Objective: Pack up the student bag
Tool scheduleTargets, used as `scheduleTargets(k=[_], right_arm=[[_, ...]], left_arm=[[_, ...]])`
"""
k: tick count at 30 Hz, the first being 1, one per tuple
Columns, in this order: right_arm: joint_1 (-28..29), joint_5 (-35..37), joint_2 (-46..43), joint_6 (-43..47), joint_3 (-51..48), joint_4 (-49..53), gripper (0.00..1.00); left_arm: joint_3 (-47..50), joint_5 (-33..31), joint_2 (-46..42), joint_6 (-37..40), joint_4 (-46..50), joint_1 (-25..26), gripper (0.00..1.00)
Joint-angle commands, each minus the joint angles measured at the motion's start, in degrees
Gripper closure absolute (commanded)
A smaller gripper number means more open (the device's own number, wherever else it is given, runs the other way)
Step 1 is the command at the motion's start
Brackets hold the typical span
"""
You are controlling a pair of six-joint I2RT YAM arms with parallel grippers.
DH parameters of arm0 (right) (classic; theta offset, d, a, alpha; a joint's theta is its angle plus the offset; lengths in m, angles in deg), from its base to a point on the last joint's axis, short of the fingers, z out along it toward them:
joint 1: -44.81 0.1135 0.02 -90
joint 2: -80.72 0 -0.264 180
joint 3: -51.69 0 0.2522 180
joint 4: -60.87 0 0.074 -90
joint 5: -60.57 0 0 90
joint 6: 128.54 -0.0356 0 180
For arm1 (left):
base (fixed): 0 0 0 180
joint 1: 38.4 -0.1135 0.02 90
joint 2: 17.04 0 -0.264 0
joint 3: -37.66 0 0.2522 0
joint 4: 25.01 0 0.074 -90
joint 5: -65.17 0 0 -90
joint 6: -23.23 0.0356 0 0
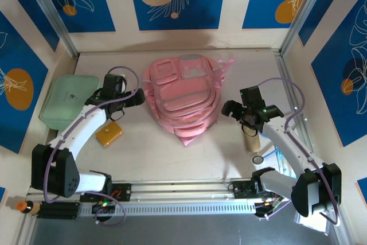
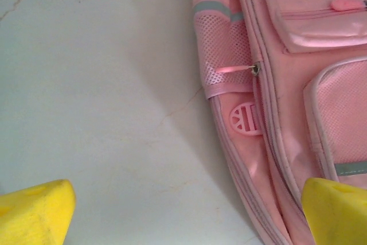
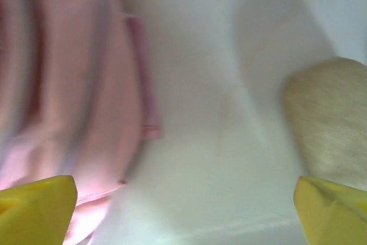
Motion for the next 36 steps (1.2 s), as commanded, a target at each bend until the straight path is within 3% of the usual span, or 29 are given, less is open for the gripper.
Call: scheduleTargets(k=[1,8,14,19,24,33,36], right_arm=[[-2.0,9.7,2.9,-1.4,-1.5,10.1,0.01],[-3.4,14.5,12.4,-2.9,-0.7,14.1,0.01],[-3.8,9.6,18.4,-1.9,0.9,12.7,0.00],[-2.7,3.1,20.8,1.1,1.5,9.3,0.15],[-2.2,2.3,21.9,0.3,1.8,8.2,0.27],[-3.2,1.0,23.2,-2.7,1.8,7.1,0.26],[-3.5,0.3,22.8,-3.2,1.4,6.2,0.34]], left_arm=[[0.0,2.2,-2.1,1.0,-2.8,-0.9,0.00],[-2.0,3.7,-0.6,4.2,-2.1,-0.9,0.00],[-2.3,4.2,0.1,4.5,-2.4,-0.9,0.00],[-2.9,5.9,0.4,4.9,-2.1,-0.9,0.00],[-3.8,9.2,0.5,6.0,-1.8,-0.9,0.00],[-4.6,13.5,1.4,5.9,-2.1,-0.9,0.00],[-5.2,15.6,2.1,5.9,-2.1,-0.8,0.00]])
